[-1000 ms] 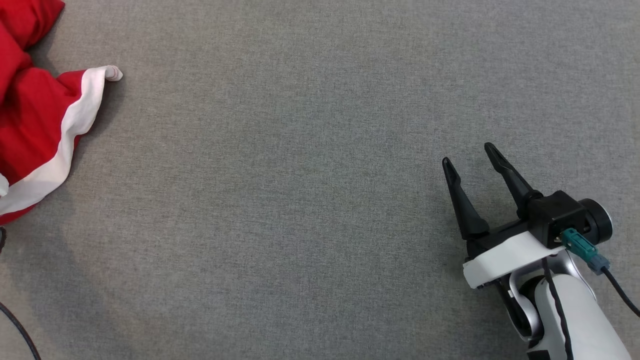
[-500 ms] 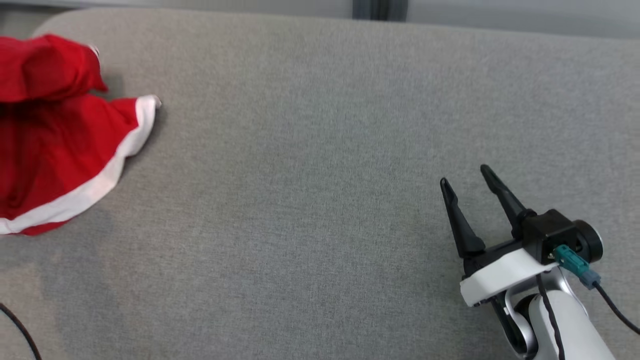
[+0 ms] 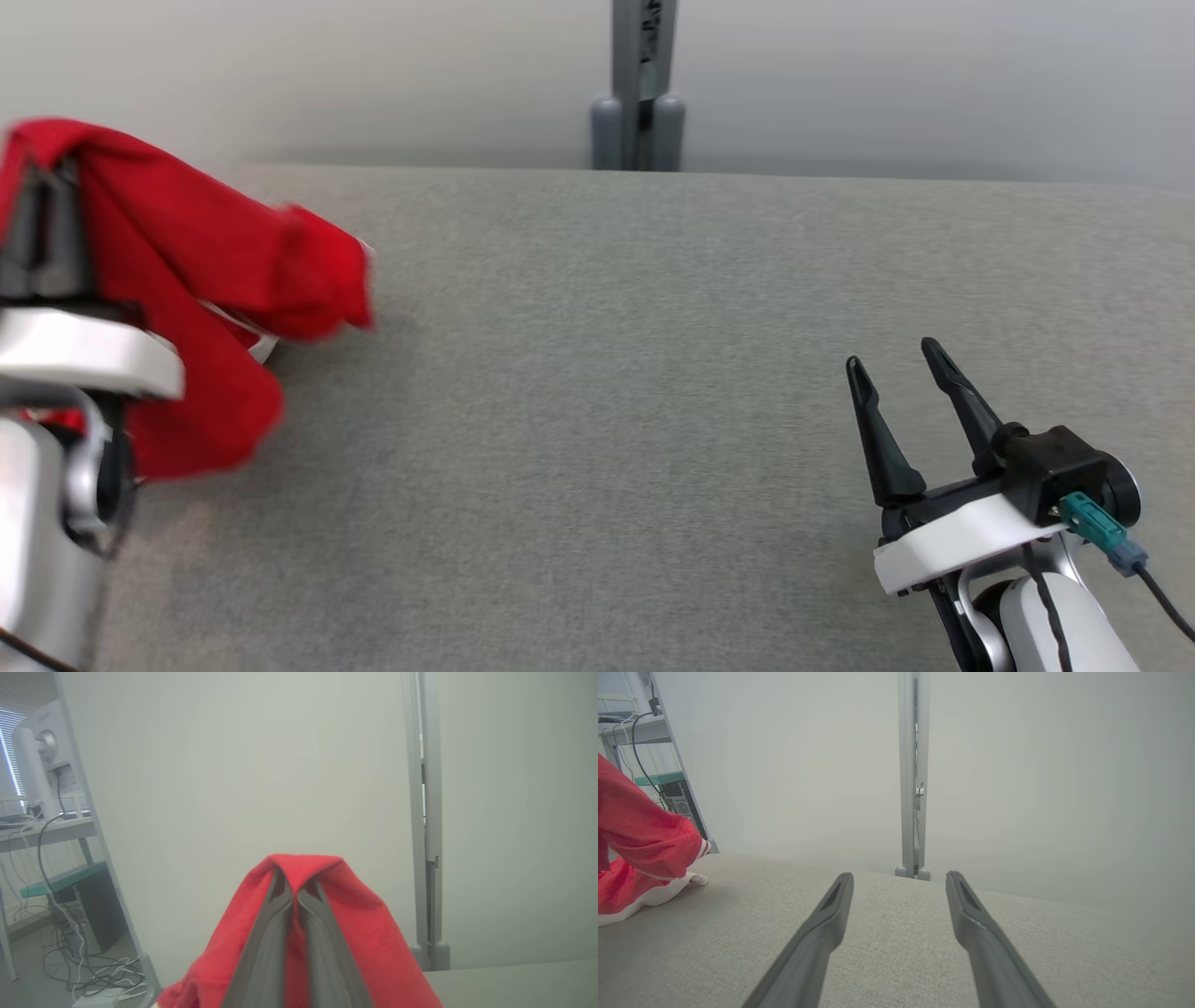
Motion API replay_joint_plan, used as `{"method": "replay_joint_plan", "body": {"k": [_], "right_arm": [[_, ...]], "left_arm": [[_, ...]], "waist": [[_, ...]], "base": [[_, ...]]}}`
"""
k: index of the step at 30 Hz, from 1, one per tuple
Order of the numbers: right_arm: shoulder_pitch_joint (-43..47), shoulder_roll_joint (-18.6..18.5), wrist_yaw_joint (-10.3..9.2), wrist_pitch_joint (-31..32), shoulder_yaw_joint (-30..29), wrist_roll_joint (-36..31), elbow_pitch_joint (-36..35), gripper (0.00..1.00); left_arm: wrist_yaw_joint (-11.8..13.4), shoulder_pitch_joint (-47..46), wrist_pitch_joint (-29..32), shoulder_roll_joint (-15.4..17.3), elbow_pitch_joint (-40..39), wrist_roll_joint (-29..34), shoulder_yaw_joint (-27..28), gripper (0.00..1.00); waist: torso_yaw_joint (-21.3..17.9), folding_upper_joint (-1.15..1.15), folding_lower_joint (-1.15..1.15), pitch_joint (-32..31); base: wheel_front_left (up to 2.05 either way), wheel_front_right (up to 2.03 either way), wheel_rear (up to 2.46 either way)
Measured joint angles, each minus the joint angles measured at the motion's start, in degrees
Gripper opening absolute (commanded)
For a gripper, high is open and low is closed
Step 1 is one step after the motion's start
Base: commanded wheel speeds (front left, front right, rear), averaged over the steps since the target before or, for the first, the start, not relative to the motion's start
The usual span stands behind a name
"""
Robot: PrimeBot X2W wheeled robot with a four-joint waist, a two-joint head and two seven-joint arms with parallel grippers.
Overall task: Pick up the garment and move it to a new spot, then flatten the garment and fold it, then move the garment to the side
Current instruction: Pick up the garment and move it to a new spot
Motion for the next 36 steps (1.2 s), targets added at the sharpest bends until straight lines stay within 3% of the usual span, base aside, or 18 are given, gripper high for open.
{"method": "replay_joint_plan", "body": {"k": [6, 11, 17, 18, 21, 28, 31, 36], "right_arm": [[0.45, 0.05, 0.00, 0.10, -0.54, 0.98, -2.47, 1.00], [1.10, 0.07, 0.00, 0.54, -1.47, 1.24, -4.45, 1.00], [0.85, 0.11, 0.00, 0.51, -1.88, 1.75, -5.67, 1.00], [0.75, 0.07, 0.00, 0.47, -2.35, 1.79, -5.92, 1.00], [0.74, 0.03, 0.00, 0.31, -2.70, 2.07, -5.98, 1.00], [1.38, 0.03, 0.00, -0.48, -3.80, 3.46, -5.35, 1.00], [1.60, 0.04, 0.00, -0.69, -4.24, 3.70, -5.00, 1.00], [1.60, 0.09, 0.00, -0.71, -4.56, 3.76, -4.64, 1.00]], "left_arm": [[3.16, 9.82, 5.80, -3.20, -16.34, 1.38, -4.72, 0.00], [2.90, 11.51, 8.55, -7.75, -21.01, 1.51, -10.91, 0.00], [0.12, 7.89, 9.53, -12.37, -19.14, 4.80, -20.36, 0.00], [-1.27, 5.52, 9.55, -14.35, -18.33, 5.75, -23.49, 0.00], [-3.55, 4.02, 10.21, -16.11, -15.02, 6.87, -27.82, 0.00], [-6.89, 7.08, 11.61, -16.69, -4.60, 7.86, -34.94, 0.00], [-8.55, 9.29, 11.96, -16.02, -1.26, 7.80, -37.18, 0.00], [-9.25, 12.17, 12.01, -14.80, 2.90, 6.83, -38.30, 0.00]], "waist": [[-3.98, 0.00, 0.00, -1.61], [-7.27, 0.00, 0.00, -1.15], [-12.03, 0.00, 0.00, 0.64], [-13.75, 0.00, 0.00, 1.44], [-16.07, 0.00, 0.00, 2.83], [-19.01, 0.00, 0.00, 6.31], [-18.41, 0.00, 0.00, 6.67], [-16.07, 0.00, 0.00, 6.50]], "base": [[0.00, 0.00, 0.00], [0.00, 0.00, 0.00], [0.00, 0.00, 0.00], [0.00, 0.00, 0.00], [0.00, 0.00, 0.00], [0.00, 0.00, 0.00], [0.00, 0.00, 0.00], [0.00, 0.00, 0.00]]}}
